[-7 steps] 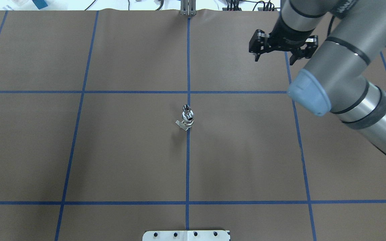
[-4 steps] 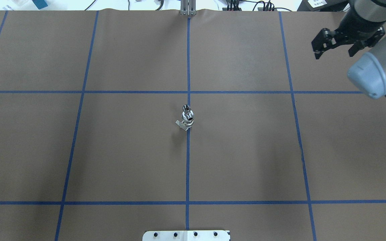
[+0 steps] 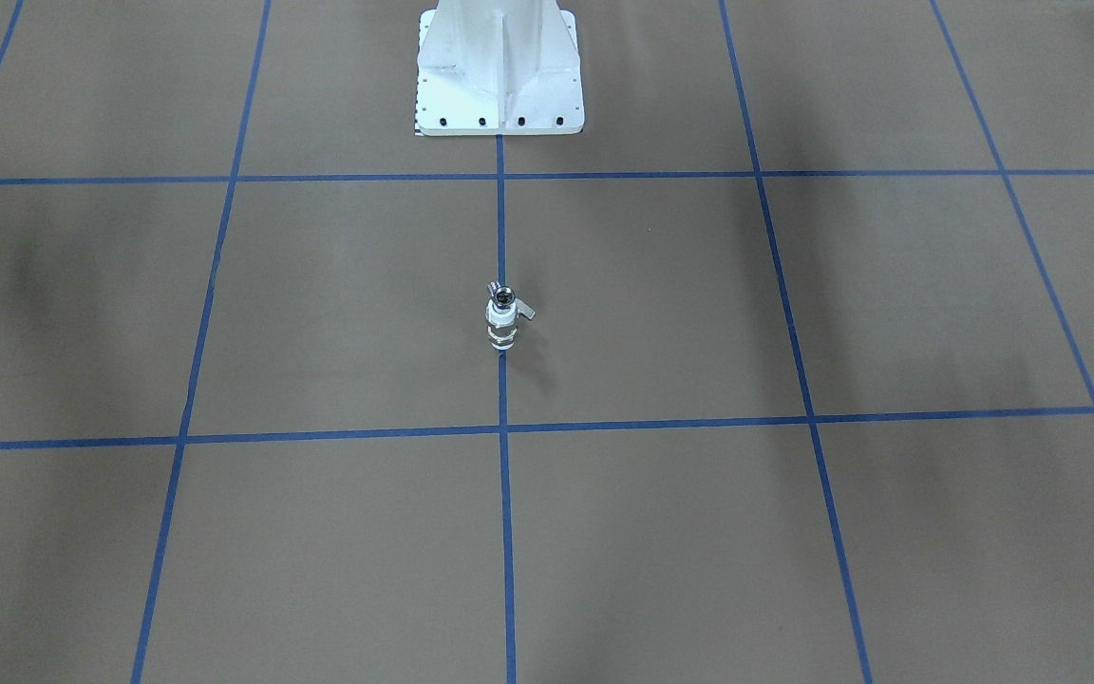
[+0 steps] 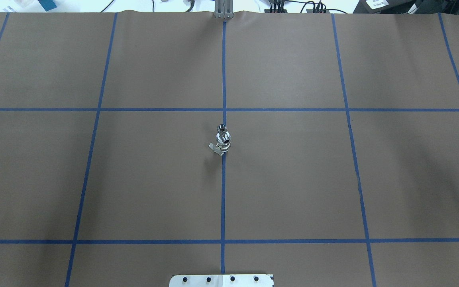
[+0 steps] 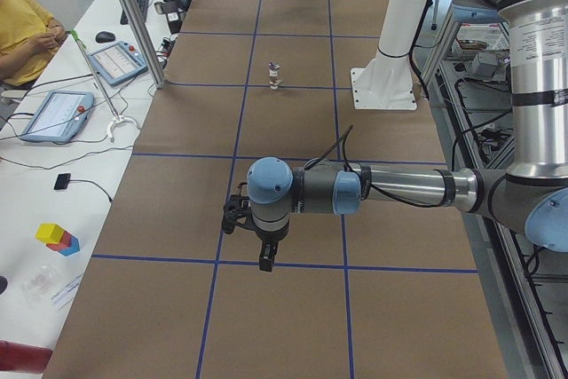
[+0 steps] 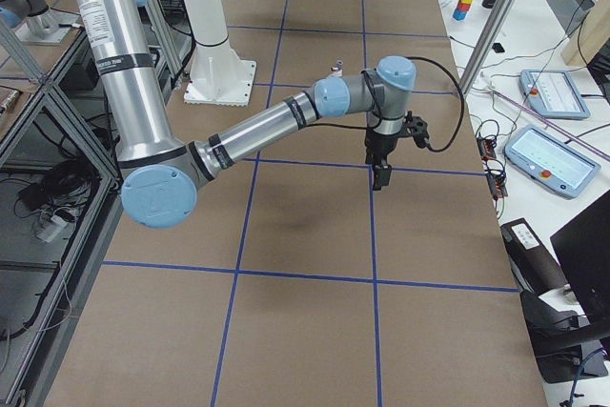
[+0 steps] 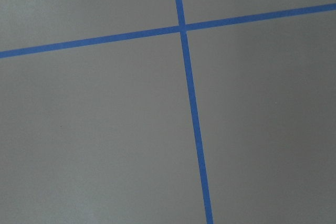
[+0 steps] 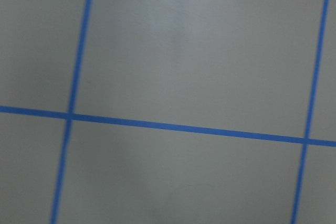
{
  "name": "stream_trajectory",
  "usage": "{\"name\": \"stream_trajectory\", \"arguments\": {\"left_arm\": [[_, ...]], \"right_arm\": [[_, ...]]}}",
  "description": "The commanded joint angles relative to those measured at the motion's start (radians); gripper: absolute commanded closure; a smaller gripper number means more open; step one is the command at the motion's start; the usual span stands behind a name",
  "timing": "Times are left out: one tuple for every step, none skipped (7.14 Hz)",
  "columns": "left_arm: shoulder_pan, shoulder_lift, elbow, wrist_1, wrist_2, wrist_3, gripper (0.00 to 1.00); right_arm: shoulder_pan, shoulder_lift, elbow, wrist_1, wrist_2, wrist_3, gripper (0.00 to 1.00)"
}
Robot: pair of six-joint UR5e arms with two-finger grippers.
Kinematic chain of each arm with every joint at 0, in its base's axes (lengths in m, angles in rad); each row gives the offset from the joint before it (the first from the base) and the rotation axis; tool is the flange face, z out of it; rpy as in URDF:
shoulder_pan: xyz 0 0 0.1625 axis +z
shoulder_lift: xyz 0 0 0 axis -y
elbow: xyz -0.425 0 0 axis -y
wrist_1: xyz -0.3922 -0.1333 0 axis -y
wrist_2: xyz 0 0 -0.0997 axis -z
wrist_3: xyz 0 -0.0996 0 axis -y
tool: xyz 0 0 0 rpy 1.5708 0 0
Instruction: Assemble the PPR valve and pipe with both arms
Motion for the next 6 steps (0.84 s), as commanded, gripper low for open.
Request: {"name": "stream_trajectory", "arguments": {"left_arm": [[0.0, -0.012, 0.009, -0.006, -0.001, -0.006, 0.0], [0.0, -0.012, 0.005, -0.006, -0.001, -0.006, 0.0], [0.001, -0.018, -0.003, -0.003, -0.001, -0.01, 0.0], [0.001, -0.053, -0.002, 0.008, 0.002, -0.07, 0.0], [0.001, -0.05, -0.002, 0.006, 0.001, -0.095, 0.0], [0.0, -0.044, -0.002, 0.006, 0.001, -0.092, 0.0]], "right_arm": [[0.082, -0.146, -0.188, 0.303, 0.042, -0.125, 0.01], [0.121, -0.156, -0.292, 0.401, 0.096, -0.166, 0.01], [0.146, -0.174, -0.311, 0.414, 0.113, -0.177, 0.01], [0.178, -0.175, -0.298, 0.41, 0.124, -0.176, 0.01], [0.209, -0.179, -0.287, 0.402, 0.128, -0.176, 0.01], [0.237, -0.167, -0.276, 0.355, 0.131, -0.177, 0.01]]}}
